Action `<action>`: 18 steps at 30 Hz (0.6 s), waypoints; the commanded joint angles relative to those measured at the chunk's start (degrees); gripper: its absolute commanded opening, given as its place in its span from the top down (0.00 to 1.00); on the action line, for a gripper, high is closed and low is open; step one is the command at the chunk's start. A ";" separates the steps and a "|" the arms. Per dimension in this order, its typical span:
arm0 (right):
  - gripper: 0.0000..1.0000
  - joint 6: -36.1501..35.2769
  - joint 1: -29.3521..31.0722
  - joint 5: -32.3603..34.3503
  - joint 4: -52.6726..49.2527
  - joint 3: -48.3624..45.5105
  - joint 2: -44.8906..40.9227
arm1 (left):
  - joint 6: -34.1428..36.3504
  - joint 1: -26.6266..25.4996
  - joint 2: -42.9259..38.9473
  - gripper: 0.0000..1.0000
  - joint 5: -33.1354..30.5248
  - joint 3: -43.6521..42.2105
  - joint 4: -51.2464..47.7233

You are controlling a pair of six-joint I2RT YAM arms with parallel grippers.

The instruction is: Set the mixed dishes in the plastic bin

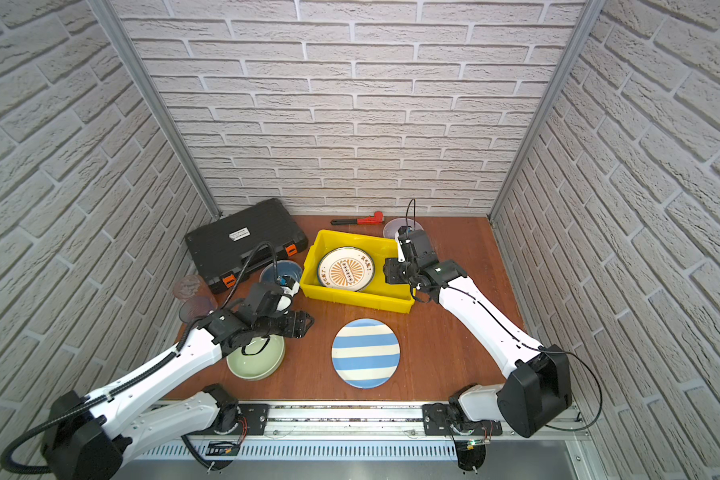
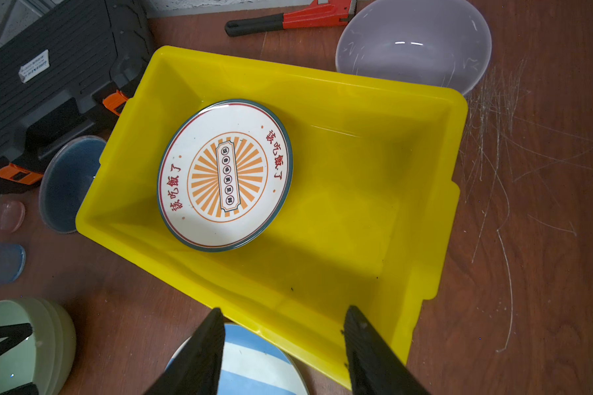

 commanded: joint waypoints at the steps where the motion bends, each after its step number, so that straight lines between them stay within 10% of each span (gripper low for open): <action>1: 0.41 -0.64 0.40 0.36 0.33 -0.12 3.09 | -0.09 0.34 -0.32 0.21 0.13 -0.02 2.31; 18: 0.27 6.57 0.29 -2.38 10.18 12.13 29.44 | -0.36 0.47 -3.45 0.19 -4.72 -0.17 -1.25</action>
